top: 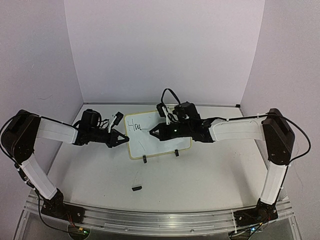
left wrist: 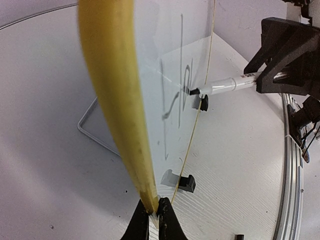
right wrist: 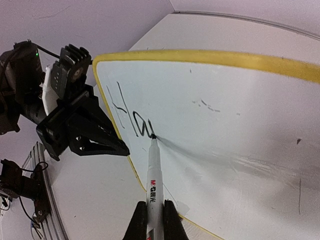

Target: Write a sentence on the whiteboard

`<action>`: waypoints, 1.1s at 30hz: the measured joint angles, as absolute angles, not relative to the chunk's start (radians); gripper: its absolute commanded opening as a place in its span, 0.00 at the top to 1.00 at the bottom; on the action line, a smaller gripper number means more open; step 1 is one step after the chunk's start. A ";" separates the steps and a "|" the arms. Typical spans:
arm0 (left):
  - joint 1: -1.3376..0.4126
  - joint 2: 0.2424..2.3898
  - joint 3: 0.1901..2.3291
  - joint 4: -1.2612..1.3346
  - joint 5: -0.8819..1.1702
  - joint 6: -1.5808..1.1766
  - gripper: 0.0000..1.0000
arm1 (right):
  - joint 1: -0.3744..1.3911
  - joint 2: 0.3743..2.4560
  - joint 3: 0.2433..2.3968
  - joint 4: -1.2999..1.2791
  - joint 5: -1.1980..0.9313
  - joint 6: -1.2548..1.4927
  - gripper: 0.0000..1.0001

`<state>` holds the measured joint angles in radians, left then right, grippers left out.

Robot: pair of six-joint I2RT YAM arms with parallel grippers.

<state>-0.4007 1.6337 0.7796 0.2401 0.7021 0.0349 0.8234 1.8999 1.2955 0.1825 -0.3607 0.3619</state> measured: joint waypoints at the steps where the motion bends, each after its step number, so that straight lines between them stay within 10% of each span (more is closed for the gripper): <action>1: -0.401 1.634 0.780 0.238 0.702 0.035 1.00 | 0.823 1.900 1.286 0.182 -0.364 0.364 1.00; 33: -0.405 1.634 0.780 0.235 0.702 0.052 1.00 | 0.826 1.868 1.322 0.231 -0.359 0.367 1.00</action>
